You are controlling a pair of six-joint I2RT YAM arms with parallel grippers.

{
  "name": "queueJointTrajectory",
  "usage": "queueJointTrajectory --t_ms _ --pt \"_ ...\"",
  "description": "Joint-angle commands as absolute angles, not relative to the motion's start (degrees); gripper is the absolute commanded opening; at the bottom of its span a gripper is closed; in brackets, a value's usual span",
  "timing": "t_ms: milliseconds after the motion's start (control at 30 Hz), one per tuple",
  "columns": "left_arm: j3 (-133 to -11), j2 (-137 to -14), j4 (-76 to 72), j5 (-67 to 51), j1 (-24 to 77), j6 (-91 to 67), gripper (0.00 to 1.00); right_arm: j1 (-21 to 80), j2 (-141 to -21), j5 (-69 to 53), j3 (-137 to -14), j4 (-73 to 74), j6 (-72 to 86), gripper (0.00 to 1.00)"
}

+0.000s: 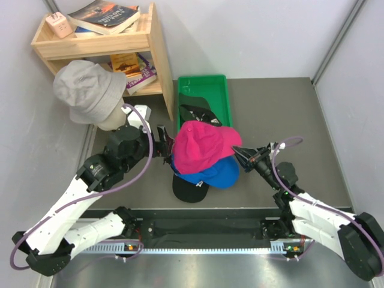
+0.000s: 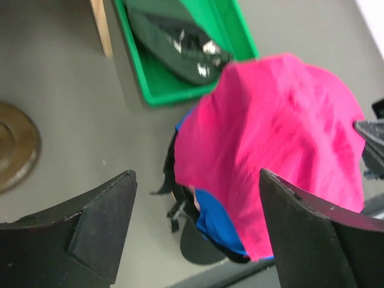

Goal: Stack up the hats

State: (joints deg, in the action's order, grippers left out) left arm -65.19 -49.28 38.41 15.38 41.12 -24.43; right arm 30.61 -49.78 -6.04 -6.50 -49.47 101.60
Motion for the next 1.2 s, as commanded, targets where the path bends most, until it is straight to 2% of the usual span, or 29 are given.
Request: queueJointTrajectory --t_ms 0,367,600,700,867,1100,1167 --pt "-62.6 -48.4 41.5 13.0 41.0 -27.9 0.85 28.7 -51.9 -11.3 -6.9 -52.4 98.8 0.00" --pt "-54.6 -47.9 43.9 14.1 41.0 -32.9 0.78 28.7 -50.3 -12.6 -5.4 -49.6 99.2 0.00" --pt "-50.5 -47.8 41.4 13.2 41.0 -33.1 0.77 28.5 -49.1 -12.7 -4.8 -48.3 99.4 0.00" --pt "-48.3 -48.3 40.2 13.4 41.1 -33.7 0.72 28.5 -49.3 -13.3 -4.6 -46.9 99.7 0.00" --pt "-46.6 -49.7 41.7 16.6 41.0 -35.3 0.65 28.5 -45.9 -13.9 -4.7 -36.9 100.2 0.00" --pt "-45.2 -51.0 39.9 17.8 41.0 -35.8 0.64 28.5 -33.1 -12.5 -5.3 -12.3 101.2 0.00" --pt "-45.1 -51.3 39.8 17.9 41.0 -35.9 0.64 28.5 -29.7 -11.7 -4.3 -11.1 102.0 0.00"
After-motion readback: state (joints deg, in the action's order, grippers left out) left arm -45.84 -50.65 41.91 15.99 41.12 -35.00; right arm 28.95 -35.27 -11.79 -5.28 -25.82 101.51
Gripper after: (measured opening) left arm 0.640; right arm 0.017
